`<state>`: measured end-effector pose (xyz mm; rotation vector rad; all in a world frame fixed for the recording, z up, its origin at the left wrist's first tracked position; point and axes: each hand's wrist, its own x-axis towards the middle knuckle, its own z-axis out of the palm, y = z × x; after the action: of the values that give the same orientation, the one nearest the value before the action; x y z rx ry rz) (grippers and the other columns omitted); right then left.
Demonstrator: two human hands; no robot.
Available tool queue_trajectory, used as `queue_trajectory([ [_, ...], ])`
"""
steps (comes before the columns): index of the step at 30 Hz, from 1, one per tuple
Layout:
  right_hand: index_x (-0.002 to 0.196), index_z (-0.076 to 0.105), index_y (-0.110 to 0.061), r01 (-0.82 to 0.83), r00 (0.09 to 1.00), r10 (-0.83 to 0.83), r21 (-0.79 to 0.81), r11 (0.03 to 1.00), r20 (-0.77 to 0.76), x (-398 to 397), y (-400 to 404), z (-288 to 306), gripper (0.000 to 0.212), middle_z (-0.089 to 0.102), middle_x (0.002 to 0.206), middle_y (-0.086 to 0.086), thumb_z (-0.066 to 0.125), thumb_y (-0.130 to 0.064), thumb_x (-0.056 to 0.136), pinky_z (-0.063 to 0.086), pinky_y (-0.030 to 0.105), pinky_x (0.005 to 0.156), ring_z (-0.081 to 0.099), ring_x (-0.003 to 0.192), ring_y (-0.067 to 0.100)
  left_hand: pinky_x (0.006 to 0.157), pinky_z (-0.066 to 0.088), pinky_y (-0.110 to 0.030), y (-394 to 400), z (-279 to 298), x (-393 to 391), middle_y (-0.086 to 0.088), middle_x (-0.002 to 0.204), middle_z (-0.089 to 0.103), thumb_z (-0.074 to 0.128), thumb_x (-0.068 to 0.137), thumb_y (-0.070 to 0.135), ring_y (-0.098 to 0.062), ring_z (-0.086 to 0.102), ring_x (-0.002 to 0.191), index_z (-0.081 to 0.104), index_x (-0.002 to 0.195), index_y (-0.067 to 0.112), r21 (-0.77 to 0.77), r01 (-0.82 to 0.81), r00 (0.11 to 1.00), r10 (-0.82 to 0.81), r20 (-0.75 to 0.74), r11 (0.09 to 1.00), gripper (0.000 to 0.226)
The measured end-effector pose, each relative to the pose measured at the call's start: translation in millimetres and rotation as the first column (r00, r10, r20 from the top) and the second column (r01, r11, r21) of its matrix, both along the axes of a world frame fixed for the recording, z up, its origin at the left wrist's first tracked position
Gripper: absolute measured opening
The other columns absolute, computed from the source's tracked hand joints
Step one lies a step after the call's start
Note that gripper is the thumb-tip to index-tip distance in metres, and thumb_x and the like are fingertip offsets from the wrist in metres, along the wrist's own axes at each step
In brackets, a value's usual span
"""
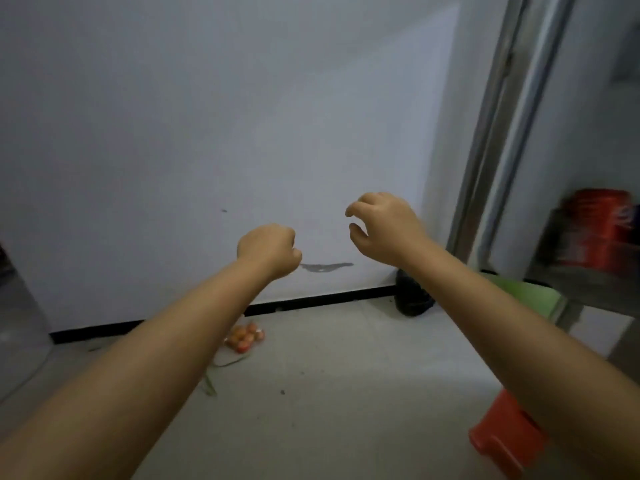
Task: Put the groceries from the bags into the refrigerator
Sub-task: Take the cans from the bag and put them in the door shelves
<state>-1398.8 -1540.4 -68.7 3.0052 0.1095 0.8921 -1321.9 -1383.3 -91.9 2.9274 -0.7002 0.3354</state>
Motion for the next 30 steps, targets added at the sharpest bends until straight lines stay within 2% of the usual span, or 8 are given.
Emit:
queue_trajectory([
  [5, 0.125, 0.054, -0.010, -0.105, 0.980, 0.125, 0.130, 0.986, -0.155, 107.8, 132.1, -36.0, 0.036, 0.055, 0.131, 0.008, 0.044, -0.020, 0.092, 0.040, 0.034, 0.096, 0.050, 0.119, 0.027, 0.082, 0.047, -0.034, 130.1, -27.1, 58.8, -0.011, 0.121, 0.058, 0.044, 0.092, 0.018, -0.030, 0.056, 0.111, 0.059, 0.116, 0.008, 0.111, -0.156, 0.981, 0.167, -0.096, 0.981, 0.029],
  [7, 0.127, 0.052, -0.011, -0.107, 0.958, 0.146, 0.168, 0.980, -0.247, 147.9, 174.3, -52.7, 0.036, 0.053, 0.132, 0.008, 0.044, -0.020, 0.093, 0.040, 0.035, 0.097, 0.048, 0.121, 0.027, 0.080, 0.048, -0.035, 177.0, -34.7, 83.8, -0.014, 0.118, 0.059, 0.045, 0.091, 0.015, -0.032, 0.058, 0.107, 0.061, 0.110, 0.005, 0.138, -0.207, 0.968, 0.223, -0.112, 0.969, 0.026],
  [13, 0.123, 0.055, -0.010, -0.125, 0.912, 0.195, 0.207, 0.970, -0.361, 262.7, 272.6, -102.8, 0.034, 0.056, 0.126, 0.010, 0.048, -0.023, 0.092, 0.044, 0.036, 0.089, 0.052, 0.115, 0.028, 0.081, 0.051, -0.036, 283.9, -66.5, 174.9, -0.018, 0.114, 0.059, 0.043, 0.090, 0.010, -0.034, 0.058, 0.104, 0.062, 0.106, 0.000, 0.079, -0.320, 0.941, 0.327, -0.092, 0.944, 0.026],
  [22, 0.124, 0.054, -0.010, -0.126, 0.849, 0.229, 0.239, 0.963, -0.475, 475.5, 341.1, -153.8, 0.035, 0.055, 0.127, 0.010, 0.048, -0.024, 0.093, 0.045, 0.034, 0.089, 0.053, 0.114, 0.027, 0.086, 0.046, -0.037, 365.1, -134.3, 389.6, -0.014, 0.124, 0.052, 0.042, 0.094, 0.012, -0.030, 0.050, 0.114, 0.057, 0.120, 0.005, 0.201, -0.290, 0.932, 0.324, -0.161, 0.936, 0.031],
  [30, 0.124, 0.054, -0.008, -0.042, 0.797, 0.206, 0.288, 0.957, -0.568, 653.7, 381.6, -176.7, 0.034, 0.055, 0.127, 0.012, 0.046, -0.021, 0.093, 0.044, 0.036, 0.093, 0.053, 0.115, 0.027, 0.078, 0.044, -0.033, 411.1, -173.9, 576.5, -0.012, 0.120, 0.054, 0.041, 0.095, 0.012, -0.028, 0.051, 0.111, 0.059, 0.112, 0.004, 0.237, -0.200, 0.928, 0.262, -0.265, 0.951, 0.026],
])
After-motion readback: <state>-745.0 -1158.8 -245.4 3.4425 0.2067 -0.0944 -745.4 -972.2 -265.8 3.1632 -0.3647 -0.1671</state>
